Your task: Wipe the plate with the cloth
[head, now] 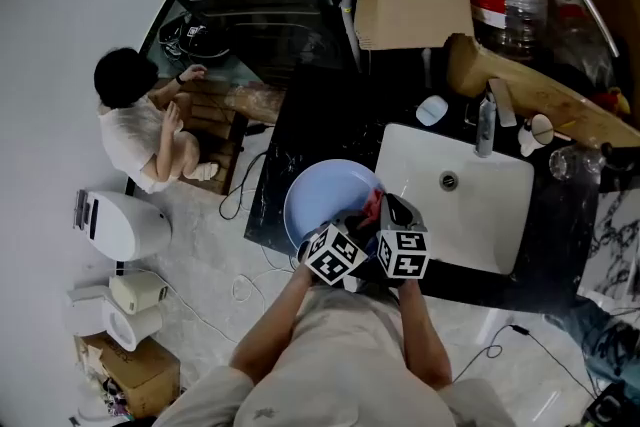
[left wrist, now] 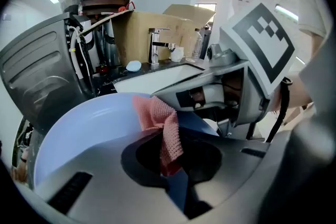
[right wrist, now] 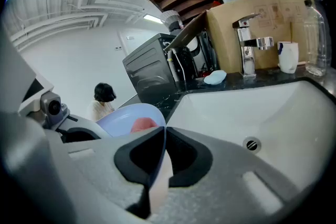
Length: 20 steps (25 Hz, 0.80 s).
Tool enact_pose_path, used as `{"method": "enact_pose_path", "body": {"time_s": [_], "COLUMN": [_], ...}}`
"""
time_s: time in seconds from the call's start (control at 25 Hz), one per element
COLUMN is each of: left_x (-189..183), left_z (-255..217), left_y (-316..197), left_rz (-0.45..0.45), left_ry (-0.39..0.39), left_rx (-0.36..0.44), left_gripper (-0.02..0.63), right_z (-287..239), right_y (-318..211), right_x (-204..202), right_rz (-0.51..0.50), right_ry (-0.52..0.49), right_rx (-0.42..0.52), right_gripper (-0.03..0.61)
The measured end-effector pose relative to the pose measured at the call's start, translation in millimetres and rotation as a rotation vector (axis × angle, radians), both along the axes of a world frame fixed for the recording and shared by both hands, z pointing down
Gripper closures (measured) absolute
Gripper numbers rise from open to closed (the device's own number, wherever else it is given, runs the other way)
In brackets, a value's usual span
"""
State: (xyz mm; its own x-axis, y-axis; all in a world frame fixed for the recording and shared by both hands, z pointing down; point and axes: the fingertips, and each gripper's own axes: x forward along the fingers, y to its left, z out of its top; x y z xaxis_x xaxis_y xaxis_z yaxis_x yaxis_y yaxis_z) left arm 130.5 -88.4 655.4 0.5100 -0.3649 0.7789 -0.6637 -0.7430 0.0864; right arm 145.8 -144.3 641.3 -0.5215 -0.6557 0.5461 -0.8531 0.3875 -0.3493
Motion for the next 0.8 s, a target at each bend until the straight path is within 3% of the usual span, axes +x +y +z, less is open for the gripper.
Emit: {"method": "enact_pose_path", "body": {"time_s": [0.2,0.8], "left_x": [0.5,-2.8], "left_z": [-0.5,-1.6], "left_y": [7.3,44.4], "left_rz": [0.054,0.327], "left_ry": [0.007,0.034], "left_rx": [-0.02,-0.116], "left_gripper": [0.58,0.58], "right_z": [0.0,-0.5], "right_y": [0.2,3.7], "right_x": [-0.4,-0.2], "right_rz": [0.039,0.182], "right_ry": [0.0,0.02], "right_rx": [0.007,0.001], "right_gripper": [0.561,0.561]}}
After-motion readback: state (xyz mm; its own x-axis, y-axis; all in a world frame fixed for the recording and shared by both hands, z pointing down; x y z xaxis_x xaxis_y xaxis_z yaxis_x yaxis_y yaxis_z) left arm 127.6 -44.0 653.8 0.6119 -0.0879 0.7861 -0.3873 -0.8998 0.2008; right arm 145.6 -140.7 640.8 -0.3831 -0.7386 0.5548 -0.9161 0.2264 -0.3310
